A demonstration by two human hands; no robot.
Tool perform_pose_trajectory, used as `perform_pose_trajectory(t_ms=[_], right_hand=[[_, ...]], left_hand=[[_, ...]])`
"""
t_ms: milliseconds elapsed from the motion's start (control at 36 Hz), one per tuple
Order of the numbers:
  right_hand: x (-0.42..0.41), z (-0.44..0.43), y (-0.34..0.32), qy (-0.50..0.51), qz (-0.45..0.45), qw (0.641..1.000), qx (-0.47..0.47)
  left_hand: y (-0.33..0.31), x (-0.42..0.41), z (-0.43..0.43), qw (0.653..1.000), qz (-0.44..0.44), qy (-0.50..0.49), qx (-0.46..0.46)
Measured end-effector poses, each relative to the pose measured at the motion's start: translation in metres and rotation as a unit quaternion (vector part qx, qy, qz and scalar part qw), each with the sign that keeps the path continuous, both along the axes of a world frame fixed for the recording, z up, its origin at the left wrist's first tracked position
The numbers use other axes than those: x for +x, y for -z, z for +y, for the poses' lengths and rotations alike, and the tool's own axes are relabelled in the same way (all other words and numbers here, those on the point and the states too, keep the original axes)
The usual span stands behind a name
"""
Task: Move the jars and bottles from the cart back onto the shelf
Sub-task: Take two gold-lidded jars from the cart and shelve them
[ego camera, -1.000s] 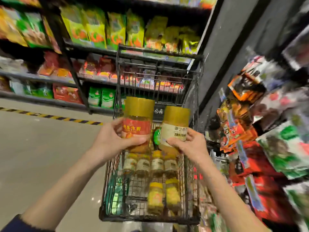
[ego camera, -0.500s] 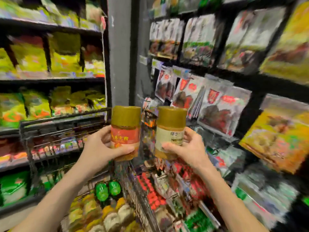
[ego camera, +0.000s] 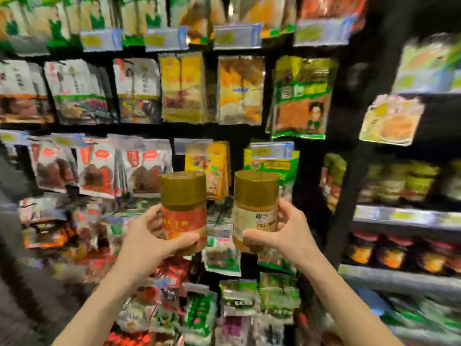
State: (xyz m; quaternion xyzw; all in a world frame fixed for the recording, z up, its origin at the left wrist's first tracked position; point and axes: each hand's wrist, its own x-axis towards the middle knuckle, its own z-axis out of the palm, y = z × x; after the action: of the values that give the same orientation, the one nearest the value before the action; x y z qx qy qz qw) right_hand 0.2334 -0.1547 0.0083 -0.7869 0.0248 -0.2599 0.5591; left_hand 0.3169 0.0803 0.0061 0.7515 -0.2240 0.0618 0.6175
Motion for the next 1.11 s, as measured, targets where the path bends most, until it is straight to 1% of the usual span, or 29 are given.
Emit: perform_pose_trajectory(t_ms=[83,167,222,361,472,556,694,806,972,1111], right_hand=[[-0.039,-0.036,-0.002,0.064,-0.005,0.998,-0.002],[-0.075,-0.071,-0.003,0.123,-0.017,0.992,0.000],[-0.102,-0.095,-0.004,0.155,-0.020,0.988,-0.003],[-0.161,-0.151,-0.006,0.214,-0.029,0.976,-0.008],[-0.208,-0.201,-0.007,0.236,-0.022,0.971,-0.021],[-0.236,-0.237,-0.008,0.248,-0.023,0.968,-0.028],[-0.262,-0.291,-0.012,0.250,-0.024,0.968,-0.027],[-0.265,-0.322,-0.016,0.235,-0.026,0.971,-0.027],[-0.245,-0.352,-0.022,0.198,-0.049,0.979,-0.021],[-0.215,-0.375,-0.018,0.176,-0.051,0.983,-0.025]], left_hand=[[-0.002,-0.012,-0.049,0.998,-0.016,0.059,0.004],[-0.007,-0.030,-0.094,0.993,0.000,0.115,-0.015],[-0.009,-0.042,-0.125,0.988,0.003,0.156,-0.013],[-0.009,-0.078,-0.200,0.979,-0.009,0.202,0.003],[-0.012,-0.113,-0.266,0.974,-0.037,0.223,0.003],[-0.013,-0.133,-0.311,0.969,-0.040,0.243,-0.001],[-0.014,-0.150,-0.369,0.969,-0.042,0.242,-0.007],[-0.017,-0.154,-0.404,0.974,-0.053,0.218,-0.013],[-0.021,-0.134,-0.438,0.979,-0.070,0.189,-0.002],[-0.020,-0.112,-0.456,0.985,-0.069,0.157,-0.003]])
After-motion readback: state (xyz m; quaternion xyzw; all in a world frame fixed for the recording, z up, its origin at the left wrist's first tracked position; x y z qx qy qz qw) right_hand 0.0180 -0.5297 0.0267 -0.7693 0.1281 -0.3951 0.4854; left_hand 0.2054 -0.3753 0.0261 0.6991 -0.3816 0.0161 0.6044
